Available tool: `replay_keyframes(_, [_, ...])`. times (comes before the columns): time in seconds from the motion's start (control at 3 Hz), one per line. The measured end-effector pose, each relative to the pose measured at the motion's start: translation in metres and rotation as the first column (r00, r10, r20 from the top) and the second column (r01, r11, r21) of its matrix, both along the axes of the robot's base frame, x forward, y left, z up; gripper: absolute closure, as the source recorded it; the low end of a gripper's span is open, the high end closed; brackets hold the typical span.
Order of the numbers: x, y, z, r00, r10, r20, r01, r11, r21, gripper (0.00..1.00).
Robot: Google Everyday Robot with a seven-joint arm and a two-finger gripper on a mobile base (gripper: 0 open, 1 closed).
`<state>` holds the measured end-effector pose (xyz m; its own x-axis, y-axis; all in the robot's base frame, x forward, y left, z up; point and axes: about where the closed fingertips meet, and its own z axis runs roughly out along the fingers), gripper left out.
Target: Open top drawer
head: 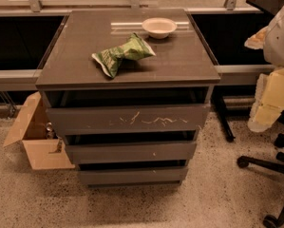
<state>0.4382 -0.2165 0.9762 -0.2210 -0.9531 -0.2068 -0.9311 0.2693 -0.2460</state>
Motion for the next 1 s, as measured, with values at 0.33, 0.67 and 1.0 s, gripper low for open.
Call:
replay_keyframes(0.33, [0.014,0.019,-0.036,0.9954,0.089,-0.033,-0.09,0.996,-0.003,0.0])
replay_keyframes(0.67, [0.032,0.039,-0.092,0.9791,0.189,-0.077,-0.189,0.982,0.006,0.0])
replay_keyframes(1.0, [0.047,0.053,-0.143,0.9595,0.257,-0.115,-0.252,0.966,0.058,0.0])
